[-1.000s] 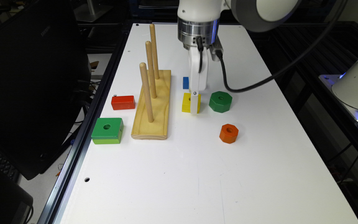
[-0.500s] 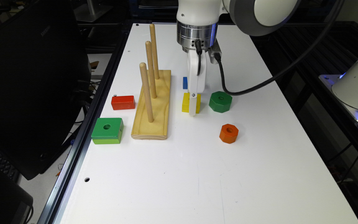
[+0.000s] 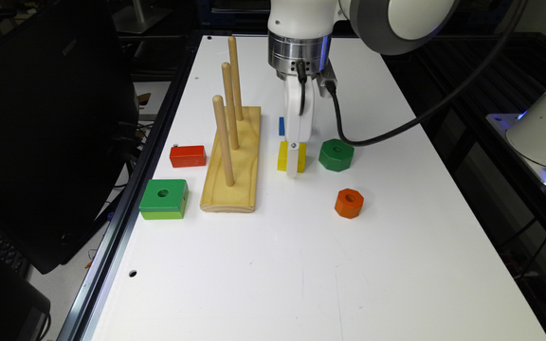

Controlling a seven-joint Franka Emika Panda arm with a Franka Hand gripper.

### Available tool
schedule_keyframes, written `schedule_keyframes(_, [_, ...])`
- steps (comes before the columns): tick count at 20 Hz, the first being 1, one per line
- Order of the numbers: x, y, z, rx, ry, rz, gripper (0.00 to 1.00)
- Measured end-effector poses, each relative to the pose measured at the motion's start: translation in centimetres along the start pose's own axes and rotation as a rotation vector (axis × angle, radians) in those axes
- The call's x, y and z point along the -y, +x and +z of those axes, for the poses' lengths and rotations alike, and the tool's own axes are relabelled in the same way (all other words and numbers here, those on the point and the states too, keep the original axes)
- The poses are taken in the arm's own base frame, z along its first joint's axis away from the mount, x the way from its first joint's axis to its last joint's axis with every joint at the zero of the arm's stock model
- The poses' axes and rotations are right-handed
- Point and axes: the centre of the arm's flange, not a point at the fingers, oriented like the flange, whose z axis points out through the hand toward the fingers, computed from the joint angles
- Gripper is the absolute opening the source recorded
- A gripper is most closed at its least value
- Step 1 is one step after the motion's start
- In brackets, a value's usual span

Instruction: Pick up yellow block.

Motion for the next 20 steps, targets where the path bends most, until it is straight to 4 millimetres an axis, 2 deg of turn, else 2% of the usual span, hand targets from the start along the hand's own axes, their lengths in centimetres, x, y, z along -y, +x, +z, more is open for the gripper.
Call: schedule_keyframes(20, [0.13,-0.01,0.31,-0.008,-0.002,0.003,1.00])
